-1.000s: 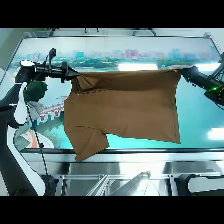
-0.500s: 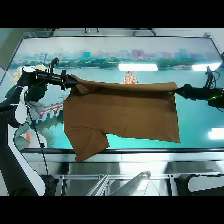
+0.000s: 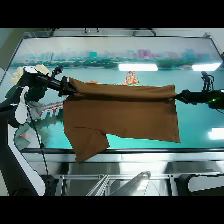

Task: Fold the shirts.

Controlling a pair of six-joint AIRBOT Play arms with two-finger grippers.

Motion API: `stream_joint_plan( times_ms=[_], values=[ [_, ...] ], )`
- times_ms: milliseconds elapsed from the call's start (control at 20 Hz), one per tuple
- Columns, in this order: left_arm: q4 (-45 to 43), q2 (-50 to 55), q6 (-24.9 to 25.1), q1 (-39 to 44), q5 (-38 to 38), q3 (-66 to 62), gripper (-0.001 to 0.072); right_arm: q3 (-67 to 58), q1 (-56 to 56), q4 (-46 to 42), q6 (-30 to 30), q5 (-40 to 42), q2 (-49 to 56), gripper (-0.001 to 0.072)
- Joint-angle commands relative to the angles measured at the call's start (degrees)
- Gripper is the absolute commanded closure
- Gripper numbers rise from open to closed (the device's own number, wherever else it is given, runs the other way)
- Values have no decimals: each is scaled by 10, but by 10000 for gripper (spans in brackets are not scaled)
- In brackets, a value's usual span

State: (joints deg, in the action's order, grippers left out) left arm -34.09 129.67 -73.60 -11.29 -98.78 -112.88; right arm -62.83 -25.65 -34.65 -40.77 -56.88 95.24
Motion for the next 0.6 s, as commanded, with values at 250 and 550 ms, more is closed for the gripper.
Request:
stream_joint_plan(
  times_ms=[250,550],
  values=[
    [-7,-18,-71,-43,-78,0,-8,-8,-32,-45,-60,-52,-45,393],
    [-9,-163,26,-81,-56,129,79,60,-156,-212,-162,-183,-166,326]
  ],
)
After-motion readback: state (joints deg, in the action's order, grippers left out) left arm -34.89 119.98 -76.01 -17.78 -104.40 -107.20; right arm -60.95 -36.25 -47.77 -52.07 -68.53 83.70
